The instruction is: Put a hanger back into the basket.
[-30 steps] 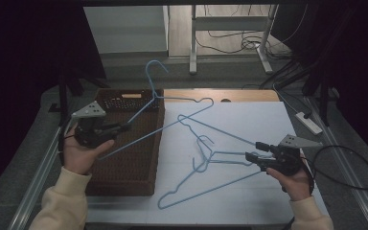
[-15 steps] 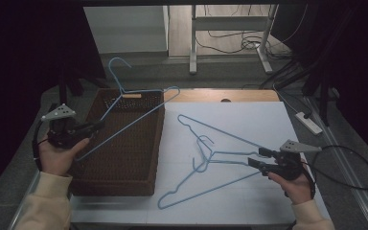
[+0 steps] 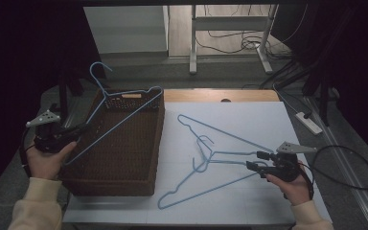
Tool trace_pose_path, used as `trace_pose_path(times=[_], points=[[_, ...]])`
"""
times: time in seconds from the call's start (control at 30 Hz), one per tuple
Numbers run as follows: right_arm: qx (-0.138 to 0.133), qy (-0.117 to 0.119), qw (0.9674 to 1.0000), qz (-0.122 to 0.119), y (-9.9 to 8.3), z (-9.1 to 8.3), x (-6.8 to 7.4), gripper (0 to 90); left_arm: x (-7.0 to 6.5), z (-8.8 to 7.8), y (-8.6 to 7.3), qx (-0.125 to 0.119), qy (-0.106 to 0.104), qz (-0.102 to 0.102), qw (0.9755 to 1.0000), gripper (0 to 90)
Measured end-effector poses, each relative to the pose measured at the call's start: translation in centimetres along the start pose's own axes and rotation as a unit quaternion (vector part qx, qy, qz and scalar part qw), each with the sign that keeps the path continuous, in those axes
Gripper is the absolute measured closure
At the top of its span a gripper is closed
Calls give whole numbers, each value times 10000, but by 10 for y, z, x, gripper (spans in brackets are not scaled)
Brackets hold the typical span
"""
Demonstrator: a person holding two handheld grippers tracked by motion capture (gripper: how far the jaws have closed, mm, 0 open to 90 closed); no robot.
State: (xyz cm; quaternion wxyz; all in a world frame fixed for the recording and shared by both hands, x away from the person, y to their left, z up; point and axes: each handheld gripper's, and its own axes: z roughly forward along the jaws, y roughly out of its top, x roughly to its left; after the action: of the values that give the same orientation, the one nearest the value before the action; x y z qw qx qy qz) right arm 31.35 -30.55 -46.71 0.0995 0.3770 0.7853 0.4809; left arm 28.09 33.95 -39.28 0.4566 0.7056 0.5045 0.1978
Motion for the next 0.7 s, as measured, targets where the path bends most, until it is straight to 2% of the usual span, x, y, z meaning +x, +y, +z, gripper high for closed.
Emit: trace_pose_path(times=[0.17, 0.7], points=[[30, 9, 10000, 12, -1, 1, 0, 307, 4, -1, -4, -27, 76, -71, 9999, 865], [152, 41, 9999, 2, -3, 5, 0, 305, 5, 16, -10, 341, 162, 4, 9993, 865]])
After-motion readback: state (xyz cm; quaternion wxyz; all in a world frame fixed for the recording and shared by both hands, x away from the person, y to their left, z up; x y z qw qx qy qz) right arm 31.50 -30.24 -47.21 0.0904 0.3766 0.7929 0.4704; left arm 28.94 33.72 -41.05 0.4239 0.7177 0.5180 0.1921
